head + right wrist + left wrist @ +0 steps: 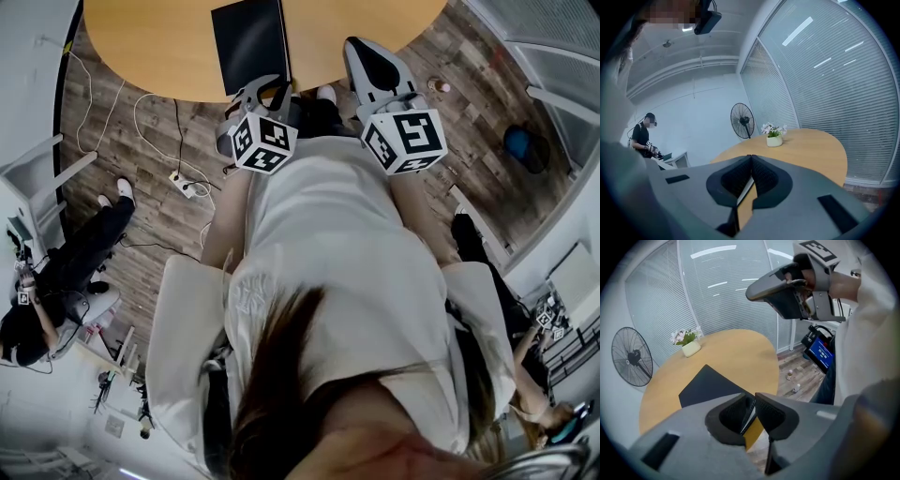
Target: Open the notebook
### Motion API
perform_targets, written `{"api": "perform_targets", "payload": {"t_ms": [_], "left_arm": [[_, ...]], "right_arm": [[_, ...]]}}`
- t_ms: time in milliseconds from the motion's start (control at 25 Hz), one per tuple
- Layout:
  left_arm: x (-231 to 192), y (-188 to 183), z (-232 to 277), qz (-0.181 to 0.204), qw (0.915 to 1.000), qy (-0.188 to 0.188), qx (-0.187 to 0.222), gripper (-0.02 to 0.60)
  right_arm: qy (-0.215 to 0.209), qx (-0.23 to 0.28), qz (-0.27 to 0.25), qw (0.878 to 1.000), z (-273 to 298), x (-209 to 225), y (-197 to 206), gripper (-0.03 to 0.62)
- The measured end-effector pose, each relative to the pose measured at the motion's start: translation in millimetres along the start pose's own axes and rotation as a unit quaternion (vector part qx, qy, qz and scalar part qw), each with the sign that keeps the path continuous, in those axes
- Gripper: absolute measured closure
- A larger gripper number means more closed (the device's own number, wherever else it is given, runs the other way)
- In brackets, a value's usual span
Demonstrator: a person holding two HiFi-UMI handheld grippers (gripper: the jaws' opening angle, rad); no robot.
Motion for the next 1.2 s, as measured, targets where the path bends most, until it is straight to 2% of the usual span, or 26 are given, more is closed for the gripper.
{"api": "perform_targets", "payload": {"t_ms": [360, 600, 1200], "left_arm": [[-0.9, -4.3, -3.7, -0.035, 0.9992, -0.019, 0.006, 0.514], [-3.2, -6.3, -9.3, -0.06, 0.9979, -0.022, 0.013, 0.517], [-15.1, -11.1, -33.1, -0.088, 0.9936, -0.026, 0.066, 0.528]], "right_arm": [[-0.013, -0.003, -0.008, 1.0, 0.0, 1.5, -3.0, 0.592], [-0.005, -0.004, -0.01, 1.0, -0.4, 3.4, -5.1, 0.592], [0.022, -0.006, -0.021, 1.0, 13.3, -22.2, -2.7, 0.592]]}}
Point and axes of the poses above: the fingertips, and each gripper's own axes: z forward along the fingers, x to its right, y out of its underside, the point moved 10 cm from there along -z, backward along the fingers, and after that the axes turned 9 degrees about x, right-handed, at the moved point
